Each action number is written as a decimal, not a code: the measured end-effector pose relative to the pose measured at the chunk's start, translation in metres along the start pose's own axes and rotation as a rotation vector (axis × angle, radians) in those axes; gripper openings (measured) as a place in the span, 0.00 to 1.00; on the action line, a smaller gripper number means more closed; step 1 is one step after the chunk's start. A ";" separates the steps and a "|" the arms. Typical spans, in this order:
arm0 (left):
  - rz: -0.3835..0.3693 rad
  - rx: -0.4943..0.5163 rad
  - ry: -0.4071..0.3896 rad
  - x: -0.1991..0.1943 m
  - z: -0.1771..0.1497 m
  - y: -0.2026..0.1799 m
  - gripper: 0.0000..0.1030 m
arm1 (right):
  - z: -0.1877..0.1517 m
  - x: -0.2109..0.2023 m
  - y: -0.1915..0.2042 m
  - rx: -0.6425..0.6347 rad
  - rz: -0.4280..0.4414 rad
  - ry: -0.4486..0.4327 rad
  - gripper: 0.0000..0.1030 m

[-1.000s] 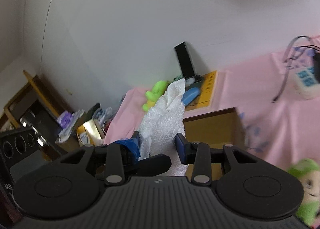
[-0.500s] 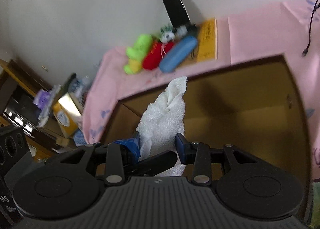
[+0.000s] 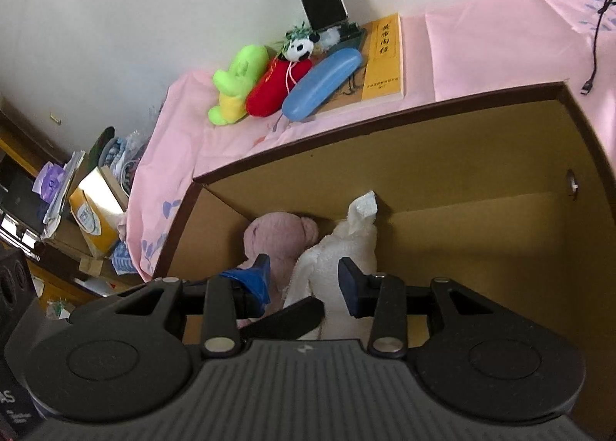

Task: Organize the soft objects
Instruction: 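Open the right gripper to drop the bundle beside the teddy bear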

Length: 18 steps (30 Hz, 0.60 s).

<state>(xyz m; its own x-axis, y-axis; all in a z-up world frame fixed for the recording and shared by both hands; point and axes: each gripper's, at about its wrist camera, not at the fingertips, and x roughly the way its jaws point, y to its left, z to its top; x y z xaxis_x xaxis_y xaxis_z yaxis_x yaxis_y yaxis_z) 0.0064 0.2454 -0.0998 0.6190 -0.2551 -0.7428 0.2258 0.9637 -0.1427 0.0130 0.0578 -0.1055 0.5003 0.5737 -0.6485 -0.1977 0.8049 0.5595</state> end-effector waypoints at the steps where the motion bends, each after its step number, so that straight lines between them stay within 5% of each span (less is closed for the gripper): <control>1: 0.016 0.001 0.001 -0.001 0.000 0.000 0.72 | -0.001 -0.003 0.000 0.002 -0.003 -0.010 0.23; 18: 0.234 0.097 -0.043 -0.038 0.003 -0.066 0.77 | -0.012 -0.069 -0.019 -0.012 -0.071 -0.122 0.23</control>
<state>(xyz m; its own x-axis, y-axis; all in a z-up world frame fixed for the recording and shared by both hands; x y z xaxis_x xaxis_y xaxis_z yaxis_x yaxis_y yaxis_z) -0.0299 0.1909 -0.0595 0.6942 -0.0307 -0.7191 0.1424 0.9852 0.0954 -0.0279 0.0051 -0.0778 0.6123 0.4931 -0.6180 -0.1676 0.8449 0.5080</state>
